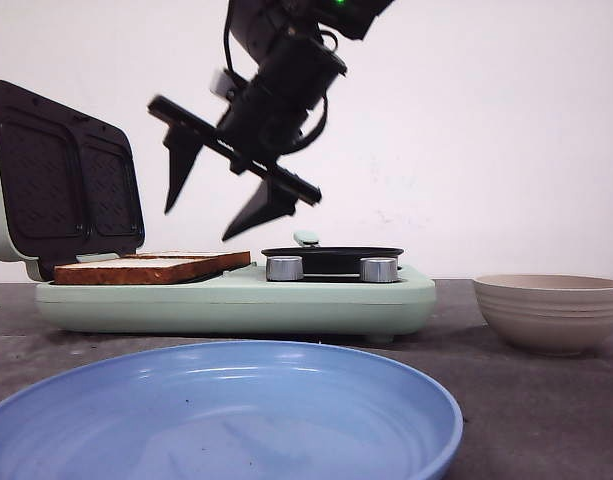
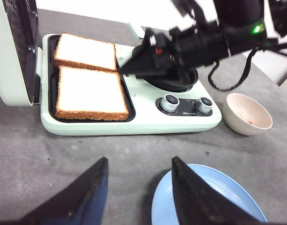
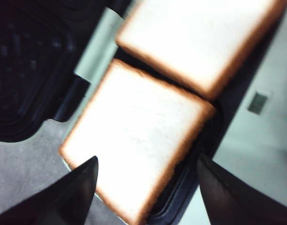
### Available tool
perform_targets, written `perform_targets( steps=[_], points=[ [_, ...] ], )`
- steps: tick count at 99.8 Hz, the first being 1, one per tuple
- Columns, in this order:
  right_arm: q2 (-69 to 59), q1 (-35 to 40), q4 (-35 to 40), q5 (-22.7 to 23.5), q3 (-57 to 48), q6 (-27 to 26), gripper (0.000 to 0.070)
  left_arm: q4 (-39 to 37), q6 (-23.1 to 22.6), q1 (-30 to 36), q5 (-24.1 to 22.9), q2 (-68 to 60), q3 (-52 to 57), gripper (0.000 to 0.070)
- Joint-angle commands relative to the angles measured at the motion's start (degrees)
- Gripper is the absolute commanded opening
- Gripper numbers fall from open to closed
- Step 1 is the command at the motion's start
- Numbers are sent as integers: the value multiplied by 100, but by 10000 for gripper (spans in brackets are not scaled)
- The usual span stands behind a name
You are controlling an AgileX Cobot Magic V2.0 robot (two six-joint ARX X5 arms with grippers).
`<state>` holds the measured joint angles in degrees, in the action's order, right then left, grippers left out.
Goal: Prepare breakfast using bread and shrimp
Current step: 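Raise the right gripper away from the grill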
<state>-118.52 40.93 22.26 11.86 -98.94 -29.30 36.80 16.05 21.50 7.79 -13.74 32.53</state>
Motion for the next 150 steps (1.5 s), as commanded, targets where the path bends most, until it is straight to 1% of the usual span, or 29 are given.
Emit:
perform_targets(
  steps=[1,22,41,56,66,100,121,131,139,150],
  points=[
    [-26,55,13,-74,-127,304,416,-79,-37,15,-17,7,50,197],
    [299,55,55,-623,-127,1016,415,-81,-39,15,-57,7,50,197],
    [616,42,59,-898,-127,1495,412,-81,-42,15,-96,7,50,197],
    [881,28,144,-1014,-127,1797,410,-81,-39,15,-127,4,50,197],
    [1047,13,238,-1051,-125,1921,410,-83,-39,15,-144,7,50,197],
    [1556,-68,269,-1038,-118,2044,410,-83,-39,15,-181,7,50,197],
    [1956,-72,269,-1038,129,2358,409,-94,-39,15,-186,7,50,197],
    [2223,-92,164,-1038,444,2406,409,-166,-37,15,-188,4,50,197],
    [2538,-129,-66,-1040,879,2439,404,-229,-37,15,-190,7,50,197],
    [3150,-203,-608,-1040,1775,2468,333,-249,-37,15,-223,4,50,197]
  ],
)
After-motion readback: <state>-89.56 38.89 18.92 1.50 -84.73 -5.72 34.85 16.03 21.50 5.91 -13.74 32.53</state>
